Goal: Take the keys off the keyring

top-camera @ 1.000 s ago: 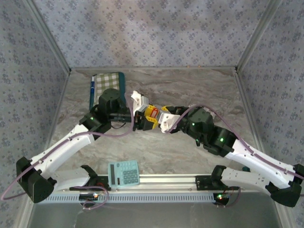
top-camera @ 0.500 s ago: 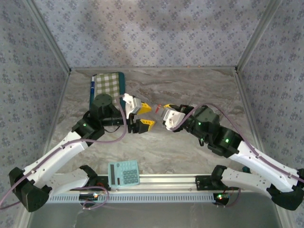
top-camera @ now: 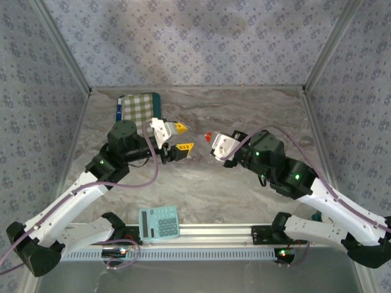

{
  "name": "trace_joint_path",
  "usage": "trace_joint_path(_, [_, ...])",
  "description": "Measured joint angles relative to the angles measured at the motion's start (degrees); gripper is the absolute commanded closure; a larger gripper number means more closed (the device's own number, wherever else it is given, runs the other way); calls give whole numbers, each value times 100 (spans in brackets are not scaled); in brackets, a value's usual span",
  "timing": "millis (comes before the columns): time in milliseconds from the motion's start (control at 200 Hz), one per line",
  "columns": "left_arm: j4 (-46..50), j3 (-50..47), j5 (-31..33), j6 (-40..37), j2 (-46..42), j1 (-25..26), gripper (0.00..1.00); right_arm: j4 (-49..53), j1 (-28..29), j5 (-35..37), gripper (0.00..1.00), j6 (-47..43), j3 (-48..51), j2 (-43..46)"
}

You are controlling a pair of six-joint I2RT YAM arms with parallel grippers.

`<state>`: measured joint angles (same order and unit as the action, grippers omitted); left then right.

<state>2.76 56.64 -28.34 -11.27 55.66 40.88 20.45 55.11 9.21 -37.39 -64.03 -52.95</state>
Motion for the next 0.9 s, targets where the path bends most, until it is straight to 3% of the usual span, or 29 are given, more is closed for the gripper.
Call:
trace_joint_path(390, [313, 479, -184, -1224, 402, 39, 47, 787, 44, 39, 100, 516, -634, -452])
trace_joint_path(580, [494, 758, -328, -1473, 601, 37, 46, 960, 44, 37, 100, 662, -684, -522])
trace_joint_path(900, [824, 1154, -710, -1733, 905, 42, 52, 1115, 42, 35, 100, 704, -702, -560])
